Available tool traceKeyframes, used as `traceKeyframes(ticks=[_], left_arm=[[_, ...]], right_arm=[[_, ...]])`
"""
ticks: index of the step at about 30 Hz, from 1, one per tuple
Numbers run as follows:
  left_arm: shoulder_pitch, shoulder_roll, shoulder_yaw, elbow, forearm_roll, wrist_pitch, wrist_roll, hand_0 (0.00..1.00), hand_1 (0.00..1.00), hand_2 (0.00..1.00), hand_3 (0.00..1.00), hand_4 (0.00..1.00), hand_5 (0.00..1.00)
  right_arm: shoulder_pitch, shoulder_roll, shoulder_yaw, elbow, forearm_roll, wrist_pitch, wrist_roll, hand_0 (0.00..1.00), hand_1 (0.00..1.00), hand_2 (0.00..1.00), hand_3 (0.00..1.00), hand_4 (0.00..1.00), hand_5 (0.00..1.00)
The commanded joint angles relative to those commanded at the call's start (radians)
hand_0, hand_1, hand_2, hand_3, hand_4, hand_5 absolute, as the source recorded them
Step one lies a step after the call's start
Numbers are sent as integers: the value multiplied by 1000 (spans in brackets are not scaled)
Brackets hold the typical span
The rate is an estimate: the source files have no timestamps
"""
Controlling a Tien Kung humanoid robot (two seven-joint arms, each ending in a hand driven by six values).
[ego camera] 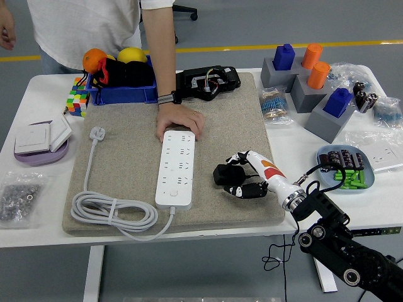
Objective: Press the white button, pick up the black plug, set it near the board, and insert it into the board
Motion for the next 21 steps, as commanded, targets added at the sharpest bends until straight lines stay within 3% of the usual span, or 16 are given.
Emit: traceKeyframes(ticks=[15, 16, 21], left_arm=[[2, -1, -1, 0, -1, 0, 0, 625, 630, 636, 692, 562, 392], [2, -1, 0, 0, -1, 0, 0, 625, 630, 635, 692, 560, 393], [1, -1, 0, 0, -3, 1, 0, 625, 630, 635, 692, 560, 393]], right_arm=[[0, 11, -1, -8, 7, -4, 7, 610, 621, 617, 469, 866, 37], [0, 11, -1, -8, 7, -4, 7, 534, 556, 588, 474, 843, 11], [1, 10, -1, -7, 8, -6, 13, 534, 556, 588, 474, 843, 11]])
